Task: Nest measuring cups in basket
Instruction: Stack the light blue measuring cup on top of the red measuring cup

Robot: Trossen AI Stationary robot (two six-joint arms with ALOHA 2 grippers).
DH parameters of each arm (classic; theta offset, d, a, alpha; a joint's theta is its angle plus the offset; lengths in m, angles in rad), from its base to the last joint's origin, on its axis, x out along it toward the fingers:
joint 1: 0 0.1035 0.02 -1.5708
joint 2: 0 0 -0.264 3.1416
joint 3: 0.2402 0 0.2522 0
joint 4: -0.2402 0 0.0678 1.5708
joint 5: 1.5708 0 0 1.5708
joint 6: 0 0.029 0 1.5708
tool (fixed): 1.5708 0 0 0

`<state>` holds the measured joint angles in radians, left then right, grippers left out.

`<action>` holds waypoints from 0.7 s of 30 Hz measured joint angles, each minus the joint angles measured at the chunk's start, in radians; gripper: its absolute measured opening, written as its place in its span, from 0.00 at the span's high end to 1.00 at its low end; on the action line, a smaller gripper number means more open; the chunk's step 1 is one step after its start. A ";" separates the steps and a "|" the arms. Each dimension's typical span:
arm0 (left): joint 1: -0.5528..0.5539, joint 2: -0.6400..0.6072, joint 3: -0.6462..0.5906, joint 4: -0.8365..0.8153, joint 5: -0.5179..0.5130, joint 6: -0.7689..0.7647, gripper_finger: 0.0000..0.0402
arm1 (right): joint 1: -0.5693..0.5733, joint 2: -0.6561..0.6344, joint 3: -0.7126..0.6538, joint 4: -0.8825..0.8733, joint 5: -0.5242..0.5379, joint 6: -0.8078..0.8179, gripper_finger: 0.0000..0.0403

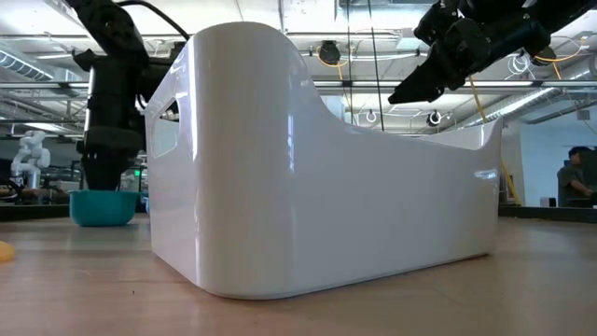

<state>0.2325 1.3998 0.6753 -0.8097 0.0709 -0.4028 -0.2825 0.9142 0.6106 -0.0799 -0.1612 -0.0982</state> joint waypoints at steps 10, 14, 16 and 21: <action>0.060 -0.010 0.223 -0.046 0.045 0.001 0.99 | 0.000 0.000 0.000 -0.015 0.002 0.001 0.47; 0.074 0.004 0.383 -0.057 0.044 0.034 0.99 | -0.008 0.000 0.000 -0.039 0.005 0.005 0.47; 0.079 0.022 0.452 -0.061 0.044 0.049 0.99 | -0.018 0.000 0.000 -0.060 0.006 0.009 0.47; 0.082 0.097 0.589 -0.061 0.052 0.100 0.99 | -0.026 0.001 0.000 -0.147 0.005 0.023 0.47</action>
<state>0.3149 1.4966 1.2640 -0.8707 0.1233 -0.3032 -0.3084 0.9150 0.6106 -0.2270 -0.1561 -0.0757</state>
